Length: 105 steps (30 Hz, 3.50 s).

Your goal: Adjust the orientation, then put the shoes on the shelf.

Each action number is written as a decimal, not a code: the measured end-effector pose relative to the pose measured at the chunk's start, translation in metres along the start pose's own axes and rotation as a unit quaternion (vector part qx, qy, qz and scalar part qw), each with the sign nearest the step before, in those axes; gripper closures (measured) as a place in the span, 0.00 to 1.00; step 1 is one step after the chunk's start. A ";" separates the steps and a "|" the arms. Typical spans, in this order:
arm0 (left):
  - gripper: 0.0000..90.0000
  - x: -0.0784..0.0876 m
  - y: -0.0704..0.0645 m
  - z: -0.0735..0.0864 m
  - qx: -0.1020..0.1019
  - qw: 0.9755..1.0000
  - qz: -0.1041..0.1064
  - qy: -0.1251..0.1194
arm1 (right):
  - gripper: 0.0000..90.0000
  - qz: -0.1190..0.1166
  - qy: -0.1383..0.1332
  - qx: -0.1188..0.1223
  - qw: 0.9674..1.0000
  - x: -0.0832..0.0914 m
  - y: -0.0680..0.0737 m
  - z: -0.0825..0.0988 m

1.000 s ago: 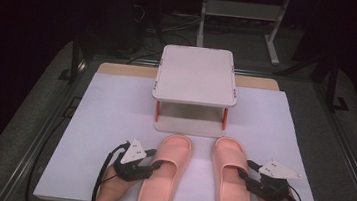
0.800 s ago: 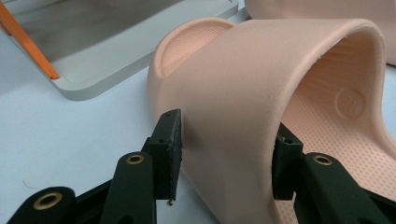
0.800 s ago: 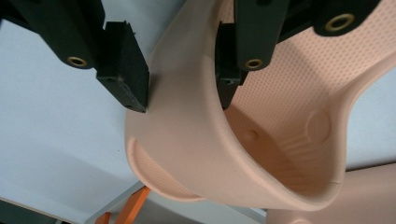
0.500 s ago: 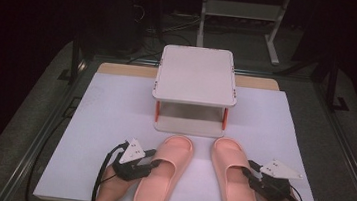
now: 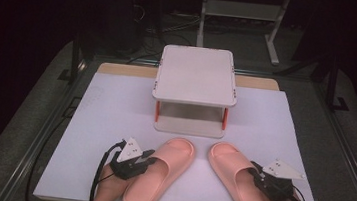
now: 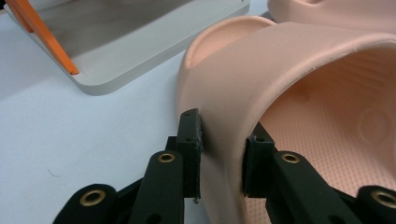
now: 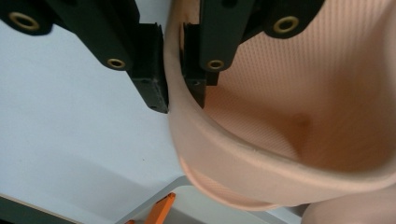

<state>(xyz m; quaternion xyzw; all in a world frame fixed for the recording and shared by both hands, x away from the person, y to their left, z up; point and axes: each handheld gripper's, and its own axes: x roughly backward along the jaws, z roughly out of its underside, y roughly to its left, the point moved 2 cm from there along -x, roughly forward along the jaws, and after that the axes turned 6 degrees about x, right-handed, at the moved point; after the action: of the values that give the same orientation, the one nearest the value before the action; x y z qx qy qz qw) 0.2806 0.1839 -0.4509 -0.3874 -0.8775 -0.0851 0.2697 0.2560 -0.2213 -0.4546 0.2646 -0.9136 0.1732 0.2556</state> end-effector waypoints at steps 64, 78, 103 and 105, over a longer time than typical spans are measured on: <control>0.92 0.060 0.017 -0.026 0.029 0.990 -0.021 -0.135 | 0.92 0.043 -0.129 -0.026 0.990 0.045 0.000 -0.027; 0.91 0.073 0.014 -0.046 0.025 0.988 -0.016 -0.150 | 0.92 0.053 -0.172 -0.028 0.983 0.063 0.003 -0.044; 0.91 0.079 0.040 -0.101 0.012 0.985 -0.007 -0.171 | 0.92 0.054 -0.208 -0.027 0.976 0.057 -0.022 -0.093; 0.91 0.078 0.042 -0.106 0.012 0.985 -0.006 -0.172 | 0.92 0.054 -0.206 -0.028 0.977 0.057 -0.023 -0.095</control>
<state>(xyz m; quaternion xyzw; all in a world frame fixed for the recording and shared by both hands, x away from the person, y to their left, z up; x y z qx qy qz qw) 0.3110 0.2249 -0.3225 -0.3880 -0.9139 -0.0085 0.1189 0.2634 -0.2196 -0.3413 0.2372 -0.9641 0.1032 0.0595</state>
